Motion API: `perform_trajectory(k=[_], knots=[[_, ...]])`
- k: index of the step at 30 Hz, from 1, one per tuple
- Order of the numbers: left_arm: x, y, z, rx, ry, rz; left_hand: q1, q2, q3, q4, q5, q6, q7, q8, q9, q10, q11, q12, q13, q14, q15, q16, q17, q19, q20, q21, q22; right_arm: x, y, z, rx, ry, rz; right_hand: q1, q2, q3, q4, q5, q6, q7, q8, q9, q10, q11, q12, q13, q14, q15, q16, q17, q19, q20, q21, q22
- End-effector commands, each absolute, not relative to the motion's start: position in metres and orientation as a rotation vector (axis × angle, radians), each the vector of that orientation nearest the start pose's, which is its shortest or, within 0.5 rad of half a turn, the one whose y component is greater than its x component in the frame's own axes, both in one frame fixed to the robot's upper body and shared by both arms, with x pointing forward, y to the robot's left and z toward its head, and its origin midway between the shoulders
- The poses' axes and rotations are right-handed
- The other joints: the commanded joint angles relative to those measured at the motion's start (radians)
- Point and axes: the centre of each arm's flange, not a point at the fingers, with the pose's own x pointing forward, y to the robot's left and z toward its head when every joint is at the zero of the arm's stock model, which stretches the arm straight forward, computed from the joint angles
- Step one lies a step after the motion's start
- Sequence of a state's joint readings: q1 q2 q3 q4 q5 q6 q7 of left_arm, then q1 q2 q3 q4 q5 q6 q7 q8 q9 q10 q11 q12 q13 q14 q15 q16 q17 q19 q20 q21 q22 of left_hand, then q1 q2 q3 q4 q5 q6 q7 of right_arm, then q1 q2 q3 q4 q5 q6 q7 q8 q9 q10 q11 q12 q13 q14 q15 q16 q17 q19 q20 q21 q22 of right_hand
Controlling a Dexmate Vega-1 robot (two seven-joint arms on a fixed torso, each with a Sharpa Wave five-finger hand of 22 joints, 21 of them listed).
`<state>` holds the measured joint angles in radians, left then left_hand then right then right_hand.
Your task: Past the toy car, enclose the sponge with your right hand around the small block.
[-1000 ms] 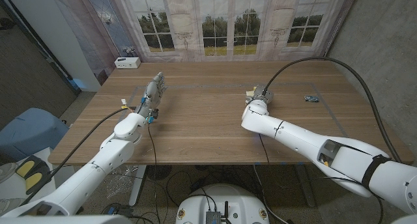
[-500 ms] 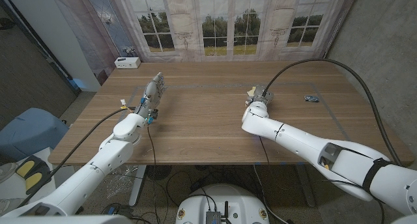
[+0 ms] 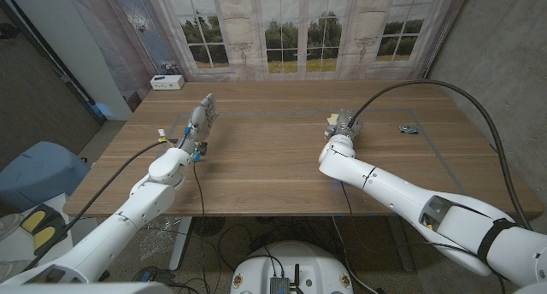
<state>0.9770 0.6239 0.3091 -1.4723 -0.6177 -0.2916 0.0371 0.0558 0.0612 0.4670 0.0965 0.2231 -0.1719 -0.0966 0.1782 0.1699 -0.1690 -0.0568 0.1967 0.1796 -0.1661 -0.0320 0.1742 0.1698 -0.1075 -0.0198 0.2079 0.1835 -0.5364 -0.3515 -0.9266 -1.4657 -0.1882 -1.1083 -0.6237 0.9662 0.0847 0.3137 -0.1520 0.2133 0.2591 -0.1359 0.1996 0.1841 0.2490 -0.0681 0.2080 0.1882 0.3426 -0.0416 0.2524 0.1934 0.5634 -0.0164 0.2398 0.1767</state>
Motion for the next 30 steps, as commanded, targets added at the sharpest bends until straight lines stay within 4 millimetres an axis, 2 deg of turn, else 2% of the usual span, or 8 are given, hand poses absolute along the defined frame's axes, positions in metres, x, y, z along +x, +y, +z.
perform_trajectory(k=[1,19,30], knots=[[0.615,0.320,-0.033,0.039,-0.624,-0.155,0.003,0.008,-0.003,-0.001,0.008,-0.042,-0.002,0.000,0.001,-0.070,0.003,0.002,0.003,-0.086,-0.013,0.004,0.003,-0.004,0.010,0.001,0.002,0.647,-0.157,-0.014,-1.054,-0.206,-0.636,-0.012,0.009,-0.002,0.009,-0.010,0.015,0.007,0.007,0.004,0.019,0.004,0.006,0.006,-0.002,-0.064,-0.001,0.005,0.014,-0.004,-0.002,0.000],[0.609,0.324,-0.037,0.033,-0.632,-0.135,0.004,0.009,-0.005,-0.003,0.008,-0.043,-0.003,0.000,0.002,-0.070,0.002,0.002,0.003,-0.087,-0.015,0.004,0.003,-0.004,0.010,0.001,0.002,0.669,-0.143,0.011,-1.078,-0.238,-0.600,-0.011,0.015,-0.012,0.011,-0.019,0.025,0.008,0.007,0.004,0.023,0.004,0.002,0.006,-0.010,-0.059,-0.006,0.006,0.010,-0.005,-0.008,0.000],[0.606,0.326,-0.037,0.033,-0.630,-0.122,0.005,0.009,-0.007,-0.004,0.008,-0.042,-0.004,0.001,0.002,-0.070,0.005,0.002,0.003,-0.087,-0.015,0.004,0.003,-0.003,0.010,0.001,0.002,0.685,-0.140,0.006,-1.116,-0.187,-0.568,-0.012,0.016,-0.020,0.013,-0.024,0.031,0.007,0.006,0.004,0.026,0.006,0.000,0.007,-0.014,-0.056,-0.008,0.006,0.009,-0.002,-0.011,0.000]])
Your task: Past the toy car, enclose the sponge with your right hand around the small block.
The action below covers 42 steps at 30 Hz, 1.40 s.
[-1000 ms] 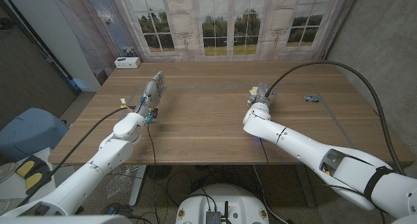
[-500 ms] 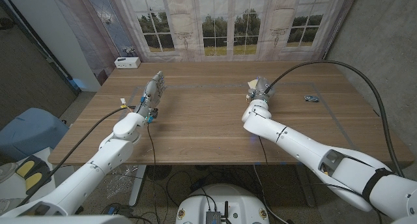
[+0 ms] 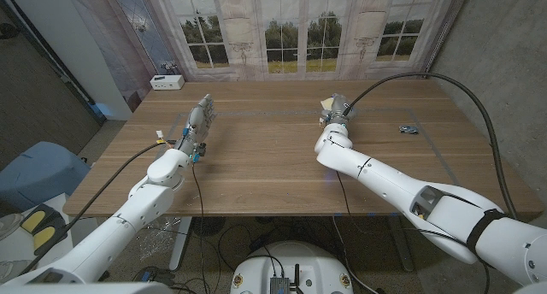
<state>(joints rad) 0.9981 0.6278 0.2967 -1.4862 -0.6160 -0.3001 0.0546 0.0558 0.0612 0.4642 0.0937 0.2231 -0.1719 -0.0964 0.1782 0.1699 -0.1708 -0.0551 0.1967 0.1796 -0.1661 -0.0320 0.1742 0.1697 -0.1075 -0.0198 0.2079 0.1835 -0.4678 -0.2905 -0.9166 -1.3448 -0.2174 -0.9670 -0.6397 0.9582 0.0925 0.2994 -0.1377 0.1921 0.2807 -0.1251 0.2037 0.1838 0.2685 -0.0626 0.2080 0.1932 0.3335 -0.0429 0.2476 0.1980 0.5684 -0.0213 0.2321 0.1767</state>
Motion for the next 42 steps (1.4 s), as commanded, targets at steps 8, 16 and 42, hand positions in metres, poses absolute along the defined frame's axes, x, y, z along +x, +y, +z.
perform_trajectory(k=[8,16,42], knots=[[0.607,0.326,-0.036,0.036,-0.626,-0.123,0.005,0.009,-0.005,-0.001,0.008,-0.042,-0.004,0.001,0.002,-0.069,0.002,0.002,0.003,-0.086,-0.015,0.005,0.003,-0.004,0.010,0.001,0.002,0.691,-0.143,0.000,-1.124,-0.149,-0.565,-0.005,0.007,-0.011,-0.001,-0.004,0.018,-0.010,0.004,0.004,0.008,0.001,-0.001,0.002,-0.006,-0.054,-0.005,0.001,0.002,0.007,-0.006,0.000],[0.609,0.324,-0.034,0.040,-0.624,-0.127,0.006,0.009,-0.006,-0.002,0.008,-0.043,-0.005,0.001,0.002,-0.069,0.001,0.002,0.003,-0.087,-0.015,0.004,0.003,-0.004,0.009,0.000,0.002,0.698,-0.147,-0.006,-1.126,-0.109,-0.559,-0.004,0.008,-0.016,-0.001,-0.005,0.024,-0.015,0.004,0.004,0.008,0.001,-0.003,0.002,-0.012,-0.050,-0.008,0.000,-0.003,0.010,-0.010,0.000],[0.614,0.319,-0.029,0.046,-0.628,-0.136,0.007,0.010,-0.008,-0.004,0.008,-0.045,-0.013,0.001,0.002,-0.069,0.003,0.002,0.003,-0.086,-0.015,0.005,0.003,-0.004,0.011,0.000,0.002,0.706,-0.153,-0.011,-1.086,-0.078,-0.600,0.076,0.040,-0.028,-0.025,-0.005,0.276,-0.076,0.049,0.002,0.164,-0.045,0.028,0.001,0.097,-0.103,0.025,-0.001,0.049,-0.024,-0.004,0.002]])
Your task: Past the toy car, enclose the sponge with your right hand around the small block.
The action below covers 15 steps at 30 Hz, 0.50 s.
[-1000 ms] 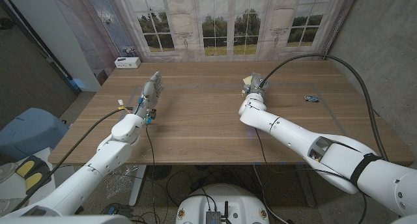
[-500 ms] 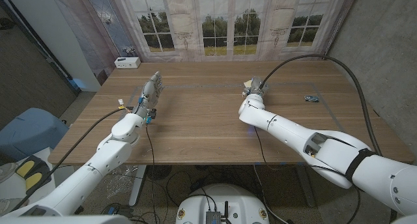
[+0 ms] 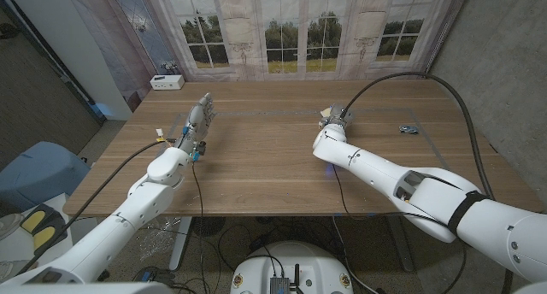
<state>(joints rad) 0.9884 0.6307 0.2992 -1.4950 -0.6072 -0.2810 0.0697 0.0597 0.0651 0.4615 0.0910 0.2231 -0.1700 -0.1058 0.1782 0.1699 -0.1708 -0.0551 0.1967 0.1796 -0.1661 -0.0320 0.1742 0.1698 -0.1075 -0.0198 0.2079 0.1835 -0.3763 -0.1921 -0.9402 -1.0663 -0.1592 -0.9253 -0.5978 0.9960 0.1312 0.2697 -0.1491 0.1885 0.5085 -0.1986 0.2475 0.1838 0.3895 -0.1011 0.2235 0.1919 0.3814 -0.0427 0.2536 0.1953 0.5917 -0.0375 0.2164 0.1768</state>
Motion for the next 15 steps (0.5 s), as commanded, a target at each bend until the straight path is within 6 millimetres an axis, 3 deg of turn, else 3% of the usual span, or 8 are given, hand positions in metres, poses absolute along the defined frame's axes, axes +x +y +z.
perform_trajectory(k=[1,5,9,15], knots=[[0.6137,0.3192,-0.0285,0.045,-0.628,-0.136,0.003,0.007,-0.005,-0.001,0.008,-0.047,-0.004,0.001,0.002,-0.068,0.002,0.003,0.003,-0.086,-0.016,0.005,0.003,-0.004,0.010,0.000,0.002,0.7060,-0.1531,-0.0110,-1.085,-0.073,-0.599,0.044,0.000,0.002,-0.015,-0.002,0.054,0.000,0.005,0.002,0.048,-0.006,0.012,0.002,0.058,-0.113,0.022,0.002,0.032,-0.011,0.014,0.002],[0.6139,0.3191,-0.0280,0.045,-0.630,-0.136,0.003,0.007,-0.006,-0.001,0.008,-0.047,-0.004,0.001,0.002,-0.069,0.002,0.002,0.003,-0.086,-0.016,0.005,0.003,-0.004,0.011,0.000,0.002,0.7074,-0.1540,-0.0114,-1.081,-0.066,-0.594,0.072,-0.005,-0.001,-0.021,-0.002,0.065,0.011,-0.003,0.002,0.065,-0.008,0.010,0.002,0.087,-0.136,0.030,0.000,0.059,-0.036,0.022,0.003],[0.6138,0.3195,-0.0282,0.043,-0.630,-0.135,0.003,0.007,-0.006,-0.001,0.008,-0.047,-0.007,0.001,0.002,-0.070,0.002,0.002,0.003,-0.086,-0.015,0.005,0.003,-0.004,0.010,0.000,0.002,0.7101,-0.1552,-0.0122,-1.082,-0.043,-0.583,0.142,-0.003,0.003,-0.027,0.000,0.125,0.015,-0.003,0.003,0.109,-0.016,0.009,0.001,0.174,-0.177,0.056,0.000,0.142,-0.075,0.052,0.006],[0.6139,0.3211,-0.0291,0.041,-0.631,-0.130,0.003,0.008,-0.006,-0.001,0.008,-0.046,-0.008,0.001,0.002,-0.070,0.002,0.002,0.003,-0.086,-0.016,0.005,0.003,-0.003,0.010,0.001,0.002,0.7136,-0.1548,-0.0130,-1.088,-0.034,-0.586,0.236,0.013,0.026,-0.029,0.001,0.189,0.047,-0.006,0.004,0.204,-0.032,0.020,0.001,0.283,-0.196,0.068,-0.004,0.219,-0.127,0.091,0.014]])
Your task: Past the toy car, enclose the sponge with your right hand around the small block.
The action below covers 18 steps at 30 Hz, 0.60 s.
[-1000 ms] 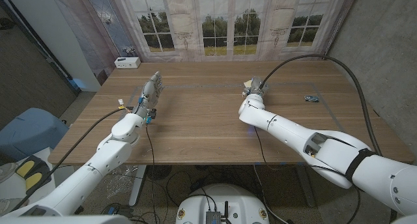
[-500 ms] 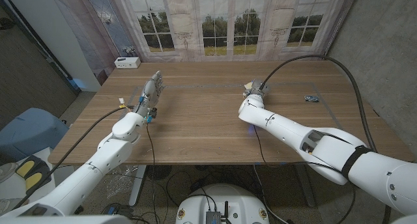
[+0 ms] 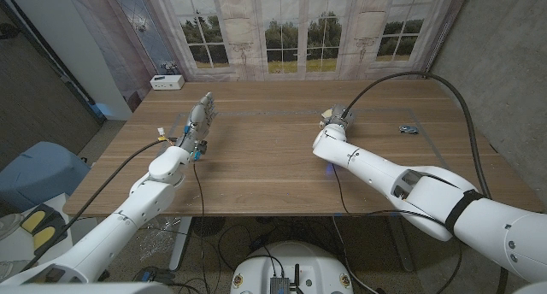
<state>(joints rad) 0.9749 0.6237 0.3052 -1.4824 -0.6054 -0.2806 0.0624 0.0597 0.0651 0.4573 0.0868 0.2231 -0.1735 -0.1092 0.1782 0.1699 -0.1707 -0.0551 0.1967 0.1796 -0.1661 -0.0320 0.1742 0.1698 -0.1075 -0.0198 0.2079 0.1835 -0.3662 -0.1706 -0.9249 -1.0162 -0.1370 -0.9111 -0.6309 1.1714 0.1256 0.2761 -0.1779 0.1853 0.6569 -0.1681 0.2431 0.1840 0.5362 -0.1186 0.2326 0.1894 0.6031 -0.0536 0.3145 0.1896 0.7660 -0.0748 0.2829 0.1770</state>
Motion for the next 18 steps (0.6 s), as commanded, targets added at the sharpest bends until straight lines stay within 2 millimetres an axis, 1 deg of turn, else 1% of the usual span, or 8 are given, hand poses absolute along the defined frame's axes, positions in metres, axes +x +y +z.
perform_trajectory(k=[1,2,3,5,8,10,12,18], knots=[[0.6143,0.3214,-0.0289,0.041,-0.631,-0.131,0.003,0.008,-0.002,0.003,0.008,-0.043,-0.005,0.001,0.002,-0.069,0.003,0.002,0.003,-0.086,-0.016,0.005,0.003,-0.003,0.010,0.001,0.002,0.7144,-0.1542,-0.0126,-1.092,-0.034,-0.591,0.081,0.023,0.025,0.002,0.003,0.065,0.025,0.002,0.004,0.075,-0.020,0.010,0.003,0.086,-0.185,0.008,0.002,0.050,-0.101,0.030,0.016],[0.6145,0.3215,-0.0287,0.041,-0.631,-0.131,0.003,0.008,-0.002,0.003,0.008,-0.042,-0.005,0.001,0.002,-0.069,0.002,0.002,0.003,-0.086,-0.016,0.005,0.003,-0.002,0.009,0.001,0.002,0.7147,-0.1540,-0.0124,-1.092,-0.036,-0.593,0.088,0.024,0.027,0.003,0.003,0.077,0.025,0.004,0.004,0.083,-0.022,0.011,0.003,0.094,-0.185,0.008,0.002,0.052,-0.104,0.032,0.016],[0.6149,0.3216,-0.0286,0.040,-0.631,-0.132,0.003,0.008,-0.003,0.003,0.008,-0.042,-0.005,0.002,0.002,-0.070,0.003,0.002,0.003,-0.086,-0.016,0.005,0.003,-0.002,0.009,0.001,0.002,0.7149,-0.1537,-0.0121,-1.092,-0.036,-0.592,0.120,0.028,0.035,0.002,0.002,0.105,0.024,0.005,0.004,0.111,-0.023,0.011,0.003,0.136,-0.187,0.012,0.004,0.061,-0.117,0.042,0.018],[0.6155,0.3217,-0.0282,0.041,-0.632,-0.132,0.003,0.008,-0.003,0.003,0.008,-0.042,-0.005,0.002,0.002,-0.069,0.000,0.002,0.003,-0.086,-0.016,0.005,0.003,-0.002,0.009,0.001,0.002,0.7154,-0.1536,-0.0117,-1.093,-0.041,-0.595,0.153,0.034,0.037,0.007,-0.002,0.145,0.025,0.006,0.004,0.153,-0.022,0.012,0.003,0.200,-0.188,0.026,0.012,0.074,-0.129,0.060,0.023],[0.6165,0.3219,-0.0279,0.039,-0.632,-0.132,0.003,0.008,-0.003,0.003,0.008,-0.042,-0.006,0.001,0.002,-0.068,0.004,0.003,0.003,-0.086,-0.016,0.005,0.003,-0.002,0.009,0.001,0.002,0.7166,-0.1538,-0.0113,-1.093,-0.036,-0.594,0.201,0.037,0.025,0.013,-0.008,0.216,0.037,0.011,0.009,0.239,-0.025,0.016,0.004,0.290,-0.189,0.051,0.025,0.076,-0.134,0.092,0.034],[0.6172,0.3221,-0.0276,0.040,-0.631,-0.132,0.003,0.008,-0.003,0.003,0.008,-0.042,-0.006,0.001,0.002,-0.068,0.003,0.003,0.003,-0.086,-0.016,0.005,0.003,-0.002,0.009,0.001,0.002,0.7176,-0.1542,-0.0115,-1.096,-0.029,-0.590,0.228,0.035,0.021,0.009,-0.009,0.241,0.046,0.010,0.011,0.265,-0.010,0.014,0.004,0.337,-0.190,0.066,0.028,0.078,-0.140,0.110,0.041],[0.6179,0.3223,-0.0276,0.039,-0.630,-0.131,0.004,0.008,-0.003,0.002,0.008,-0.042,-0.007,0.001,0.002,-0.068,0.002,0.003,0.003,-0.086,-0.016,0.005,0.003,-0.001,0.009,0.001,0.002,0.7183,-0.1544,-0.0117,-1.097,-0.028,-0.588,0.245,0.031,0.017,0.006,-0.011,0.255,0.052,0.009,0.011,0.280,0.002,0.013,0.004,0.360,-0.190,0.070,0.028,0.080,-0.141,0.123,0.046],[0.6203,0.3220,-0.0265,0.039,-0.628,-0.133,0.004,0.009,-0.004,0.002,0.008,-0.043,-0.008,0.001,0.002,-0.069,0.001,0.002,0.003,-0.086,-0.016,0.005,0.003,-0.002,0.009,0.001,0.002,0.7179,-0.1547,-0.0109,-1.090,-0.056,-0.591,0.272,0.027,0.012,0.006,-0.011,0.284,0.060,0.010,0.013,0.308,0.008,0.012,0.005,0.390,-0.190,0.072,0.025,0.082,-0.144,0.146,0.054]])
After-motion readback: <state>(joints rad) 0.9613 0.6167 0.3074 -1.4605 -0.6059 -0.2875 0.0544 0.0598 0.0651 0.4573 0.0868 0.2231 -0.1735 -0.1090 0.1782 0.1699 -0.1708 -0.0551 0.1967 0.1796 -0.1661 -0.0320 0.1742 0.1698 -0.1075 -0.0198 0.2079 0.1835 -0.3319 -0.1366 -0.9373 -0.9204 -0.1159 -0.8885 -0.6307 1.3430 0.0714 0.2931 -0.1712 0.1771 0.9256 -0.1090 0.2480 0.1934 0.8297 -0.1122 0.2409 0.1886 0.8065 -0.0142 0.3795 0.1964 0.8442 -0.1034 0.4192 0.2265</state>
